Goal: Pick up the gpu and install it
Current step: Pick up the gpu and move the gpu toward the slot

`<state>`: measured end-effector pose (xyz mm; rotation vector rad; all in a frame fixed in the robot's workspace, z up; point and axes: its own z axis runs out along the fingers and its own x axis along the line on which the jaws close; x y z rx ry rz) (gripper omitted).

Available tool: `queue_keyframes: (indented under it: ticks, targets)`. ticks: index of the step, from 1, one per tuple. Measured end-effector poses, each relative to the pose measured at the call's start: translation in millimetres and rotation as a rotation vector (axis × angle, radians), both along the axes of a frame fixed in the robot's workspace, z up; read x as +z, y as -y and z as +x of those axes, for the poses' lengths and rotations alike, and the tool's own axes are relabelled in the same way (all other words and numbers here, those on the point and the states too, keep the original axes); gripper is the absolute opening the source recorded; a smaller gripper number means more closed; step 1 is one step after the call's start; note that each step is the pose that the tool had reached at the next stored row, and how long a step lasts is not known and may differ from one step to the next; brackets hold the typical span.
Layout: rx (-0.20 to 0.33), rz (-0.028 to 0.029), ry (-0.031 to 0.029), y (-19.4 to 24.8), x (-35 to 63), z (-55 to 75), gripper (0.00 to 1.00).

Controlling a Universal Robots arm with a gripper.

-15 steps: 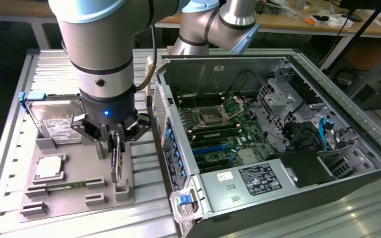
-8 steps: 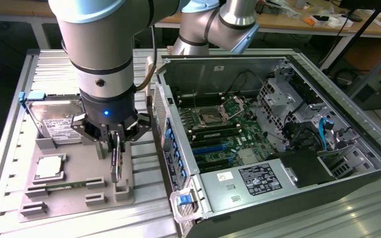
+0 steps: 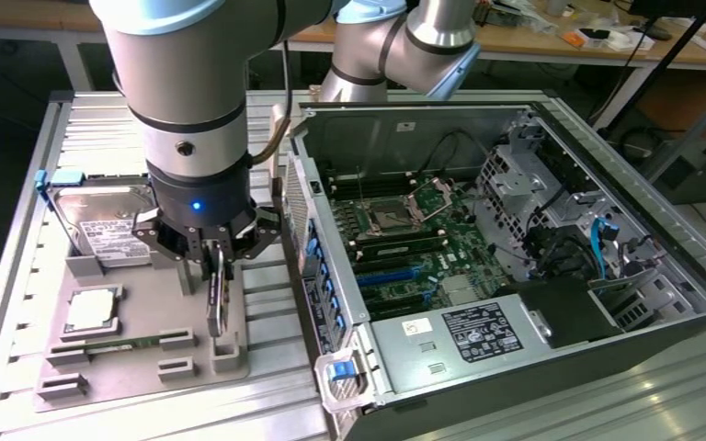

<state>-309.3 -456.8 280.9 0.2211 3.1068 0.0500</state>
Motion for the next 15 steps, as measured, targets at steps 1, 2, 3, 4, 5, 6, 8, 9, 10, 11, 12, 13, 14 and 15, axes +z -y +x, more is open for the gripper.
queue_keyframes:
  ticks: [1, 2, 3, 4, 5, 6, 8, 9, 10, 11, 12, 13, 14, 15]
  targets:
    - [0.000, 0.0000, 0.0000, 0.0, 0.7, 0.0, 0.27]
    - [0.000, 0.0000, 0.0000, 0.0, 1.2, 0.0, 0.27]
    - [0.000, 0.0000, 0.0000, 0.0, 2.0, 0.0, 0.27]
    - [0.000, 0.0000, 0.0000, 0.0, 2.5, 0.0, 0.27]
    - [0.000, 0.0000, 0.0000, 0.0, 3.2, 0.0, 0.27]
    - [0.000, 0.0001, 0.0000, 0.0, 3.9, 0.0, 0.27]
    - [0.000, 0.0001, 0.0000, 0.0, 6.0, 0.0, 0.27]
    - [0.000, -0.0001, -0.0001, 0.0, 6.6, 0.0, 0.27]
    - [0.000, 0.0001, 0.0000, 0.0, 7.3, 0.0, 0.27]
    - [0.000, 0.0000, -0.0001, 0.0, 8.0, 0.0, 0.27]
    - [0.000, 0.0000, -0.0001, 0.0, 8.9, 0.0, 0.27]
    - [0.000, 0.0000, -0.0001, 0.0, 9.5, 0.0, 0.27]
    - [0.000, 0.0000, -0.0001, 0.0, 10.1, 0.0, 0.27]
    - [0.000, 0.0000, -0.0001, 0.0, 10.7, 0.0, 0.27]
